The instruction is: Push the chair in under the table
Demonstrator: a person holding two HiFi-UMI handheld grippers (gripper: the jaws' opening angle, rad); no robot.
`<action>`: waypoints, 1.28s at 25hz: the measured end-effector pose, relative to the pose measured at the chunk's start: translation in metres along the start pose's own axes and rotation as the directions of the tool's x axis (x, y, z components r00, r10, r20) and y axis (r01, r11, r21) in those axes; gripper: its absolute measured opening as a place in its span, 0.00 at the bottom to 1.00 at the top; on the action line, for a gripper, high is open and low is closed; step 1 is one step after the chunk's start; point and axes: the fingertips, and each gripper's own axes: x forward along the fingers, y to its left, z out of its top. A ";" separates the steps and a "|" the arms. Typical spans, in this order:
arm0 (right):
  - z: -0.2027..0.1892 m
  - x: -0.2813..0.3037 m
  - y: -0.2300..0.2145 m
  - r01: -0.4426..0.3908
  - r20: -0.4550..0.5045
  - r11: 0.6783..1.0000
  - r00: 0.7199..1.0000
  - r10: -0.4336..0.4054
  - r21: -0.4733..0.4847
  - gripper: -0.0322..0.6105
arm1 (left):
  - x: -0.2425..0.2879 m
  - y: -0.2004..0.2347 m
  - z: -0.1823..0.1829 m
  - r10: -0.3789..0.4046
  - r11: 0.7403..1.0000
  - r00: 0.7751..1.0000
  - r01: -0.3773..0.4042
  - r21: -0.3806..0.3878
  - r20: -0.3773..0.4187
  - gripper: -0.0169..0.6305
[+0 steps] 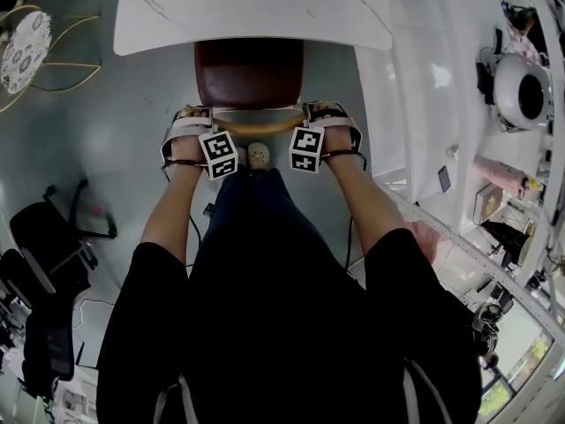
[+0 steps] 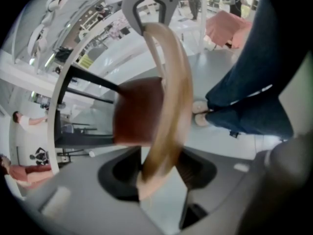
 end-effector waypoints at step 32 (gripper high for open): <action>-0.008 -0.213 -0.085 0.230 0.280 0.631 0.748 -0.601 0.741 0.08 | -0.244 0.114 0.023 0.596 0.675 0.751 -0.275 -0.685 0.285 0.04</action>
